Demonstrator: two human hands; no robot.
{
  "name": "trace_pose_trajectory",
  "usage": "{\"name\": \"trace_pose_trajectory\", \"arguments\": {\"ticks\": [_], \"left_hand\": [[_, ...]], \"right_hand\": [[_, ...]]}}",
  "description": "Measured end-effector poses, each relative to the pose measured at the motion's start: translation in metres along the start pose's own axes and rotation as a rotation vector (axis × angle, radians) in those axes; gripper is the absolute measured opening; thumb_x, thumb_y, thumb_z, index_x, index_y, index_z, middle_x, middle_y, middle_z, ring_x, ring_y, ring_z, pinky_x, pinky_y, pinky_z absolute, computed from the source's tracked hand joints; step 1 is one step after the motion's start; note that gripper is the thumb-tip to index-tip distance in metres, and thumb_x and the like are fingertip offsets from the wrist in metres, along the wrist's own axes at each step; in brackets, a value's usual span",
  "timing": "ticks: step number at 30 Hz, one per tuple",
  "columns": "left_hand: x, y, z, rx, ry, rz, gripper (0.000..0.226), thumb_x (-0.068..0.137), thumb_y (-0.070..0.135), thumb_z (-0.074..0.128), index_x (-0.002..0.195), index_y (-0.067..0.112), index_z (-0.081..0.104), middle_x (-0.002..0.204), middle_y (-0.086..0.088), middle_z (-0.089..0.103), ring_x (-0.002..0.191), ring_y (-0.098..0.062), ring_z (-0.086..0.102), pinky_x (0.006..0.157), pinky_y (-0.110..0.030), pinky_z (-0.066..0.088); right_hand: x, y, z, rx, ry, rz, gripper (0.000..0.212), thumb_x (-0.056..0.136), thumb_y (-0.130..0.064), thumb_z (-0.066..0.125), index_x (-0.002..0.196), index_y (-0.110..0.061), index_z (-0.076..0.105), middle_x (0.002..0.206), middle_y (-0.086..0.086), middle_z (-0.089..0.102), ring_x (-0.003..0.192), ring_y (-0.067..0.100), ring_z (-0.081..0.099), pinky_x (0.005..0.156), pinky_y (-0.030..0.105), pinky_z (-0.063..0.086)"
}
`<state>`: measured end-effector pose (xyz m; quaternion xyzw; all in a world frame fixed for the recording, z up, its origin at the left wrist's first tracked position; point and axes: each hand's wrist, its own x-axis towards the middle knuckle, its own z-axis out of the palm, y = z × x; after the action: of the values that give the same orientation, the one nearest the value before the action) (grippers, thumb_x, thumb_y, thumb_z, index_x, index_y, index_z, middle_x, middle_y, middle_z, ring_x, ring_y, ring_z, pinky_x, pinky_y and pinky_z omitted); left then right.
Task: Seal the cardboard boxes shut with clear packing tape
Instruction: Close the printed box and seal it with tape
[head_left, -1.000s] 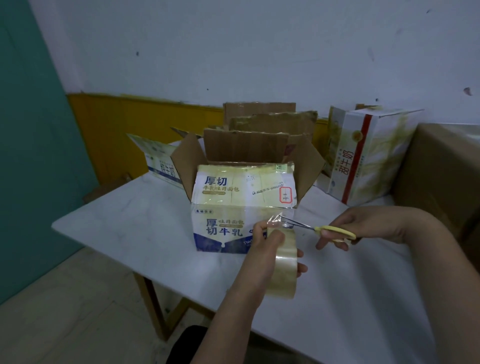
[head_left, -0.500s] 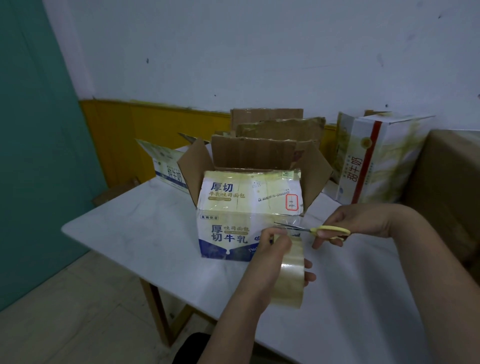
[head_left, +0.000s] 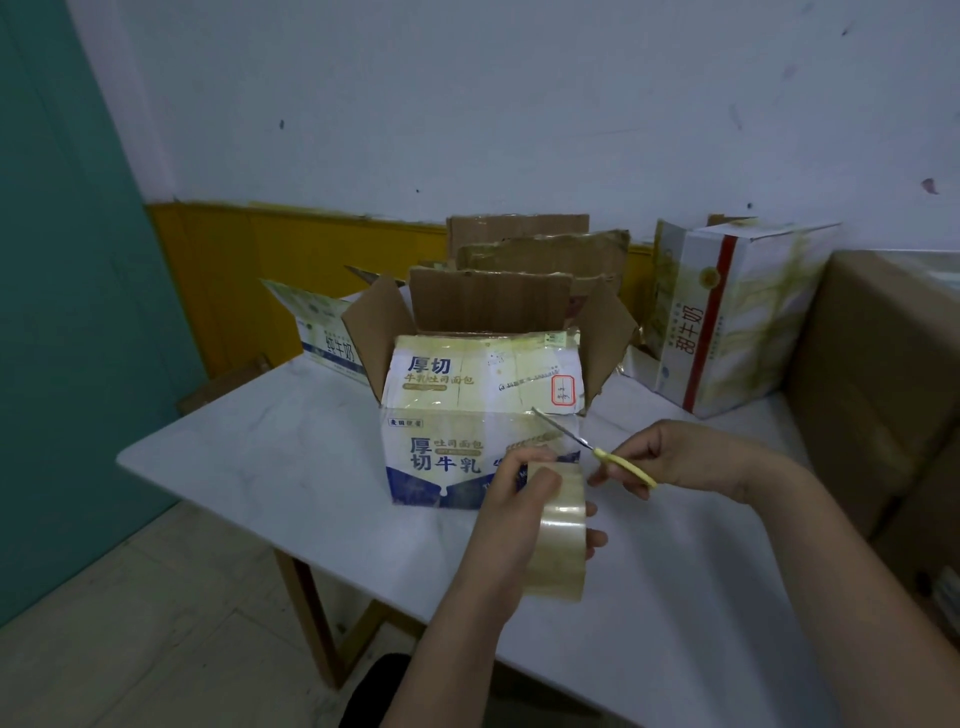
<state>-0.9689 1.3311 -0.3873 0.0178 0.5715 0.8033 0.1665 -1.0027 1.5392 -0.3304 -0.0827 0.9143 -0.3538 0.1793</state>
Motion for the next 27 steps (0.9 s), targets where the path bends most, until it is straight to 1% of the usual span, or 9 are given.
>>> {"name": "trace_pose_trajectory", "arguments": {"ticks": [3,7,10,13,15,17,20,25,27], "left_hand": [[-0.009,-0.004,-0.002,0.027,0.011,0.049,0.023,0.097,0.013,0.052,0.101,0.031,0.065,0.095,-0.025,0.073,0.073,-0.041,0.073,0.068,-0.044,0.057],[-0.022,-0.005,-0.014,0.007,0.039,0.092,0.019,0.098,0.014,0.055,0.109,0.027,0.063,0.098,-0.022,0.073,0.074,-0.039,0.073,0.065,-0.041,0.058],[-0.030,-0.007,-0.022,-0.018,0.057,0.122,0.018,0.098,0.013,0.057,0.110,0.024,0.063,0.100,-0.022,0.072,0.074,-0.039,0.072,0.063,-0.040,0.057],[-0.036,-0.008,-0.025,-0.012,0.079,0.124,0.017,0.099,0.014,0.055,0.110,0.025,0.061,0.097,-0.023,0.073,0.074,-0.040,0.071,0.065,-0.042,0.056],[-0.039,-0.009,-0.026,-0.010,0.082,0.132,0.017,0.099,0.014,0.055,0.111,0.025,0.061,0.095,-0.023,0.073,0.073,-0.041,0.071,0.066,-0.042,0.056],[-0.044,-0.008,-0.026,-0.012,0.078,0.134,0.017,0.099,0.015,0.055,0.112,0.024,0.060,0.094,-0.022,0.073,0.073,-0.040,0.071,0.066,-0.043,0.056],[-0.053,-0.007,-0.028,-0.004,0.073,0.134,0.016,0.100,0.015,0.055,0.113,0.023,0.060,0.094,-0.022,0.073,0.072,-0.039,0.071,0.064,-0.041,0.057],[-0.062,-0.004,-0.033,0.075,0.075,0.129,0.019,0.100,0.017,0.056,0.115,0.028,0.059,0.105,-0.023,0.071,0.077,-0.037,0.074,0.063,-0.039,0.058],[-0.065,-0.003,-0.033,0.098,0.075,0.145,0.021,0.099,0.015,0.058,0.117,0.027,0.058,0.111,-0.022,0.069,0.081,-0.037,0.074,0.061,-0.038,0.058]], "right_hand": [[-0.017,-0.005,0.012,0.000,0.008,-0.012,0.019,0.095,-0.042,0.060,0.108,-0.042,0.075,0.080,-0.017,0.069,0.078,-0.005,0.059,0.080,0.014,0.043],[-0.051,0.010,0.034,-0.041,0.142,0.046,0.024,0.099,-0.042,0.052,0.110,-0.032,0.071,0.101,-0.017,0.068,0.097,0.004,0.061,0.085,0.021,0.047],[-0.065,0.031,0.062,-0.438,0.228,0.160,0.049,0.101,-0.052,0.028,0.084,-0.021,0.062,0.092,0.000,0.065,0.094,0.021,0.063,0.084,0.029,0.043],[-0.060,0.038,0.102,-0.711,0.435,0.315,0.023,0.098,-0.036,0.038,0.086,-0.025,0.055,0.107,0.002,0.066,0.104,0.021,0.061,0.076,0.028,0.042],[-0.052,0.041,0.120,-0.697,0.587,0.306,0.010,0.096,-0.019,0.047,0.097,-0.020,0.057,0.101,0.001,0.064,0.098,0.021,0.061,0.066,0.029,0.036],[-0.047,0.047,0.125,-0.637,0.658,0.275,0.008,0.093,-0.015,0.052,0.093,-0.016,0.060,0.090,0.003,0.058,0.093,0.025,0.060,0.064,0.029,0.032],[-0.046,0.048,0.125,-0.589,0.589,0.249,0.013,0.090,-0.005,0.052,0.086,-0.012,0.062,0.077,0.000,0.041,0.089,0.027,0.059,0.062,0.029,0.032],[-0.053,0.007,0.127,-0.435,0.954,0.038,0.013,0.097,-0.031,0.060,0.094,-0.020,0.066,0.087,-0.004,0.062,0.068,0.011,0.057,0.057,0.023,0.042],[-0.052,-0.028,0.126,-0.141,0.839,-0.125,0.019,0.092,-0.046,0.061,0.097,-0.029,0.066,0.089,-0.014,0.063,0.073,0.004,0.058,0.063,0.018,0.047]]}}
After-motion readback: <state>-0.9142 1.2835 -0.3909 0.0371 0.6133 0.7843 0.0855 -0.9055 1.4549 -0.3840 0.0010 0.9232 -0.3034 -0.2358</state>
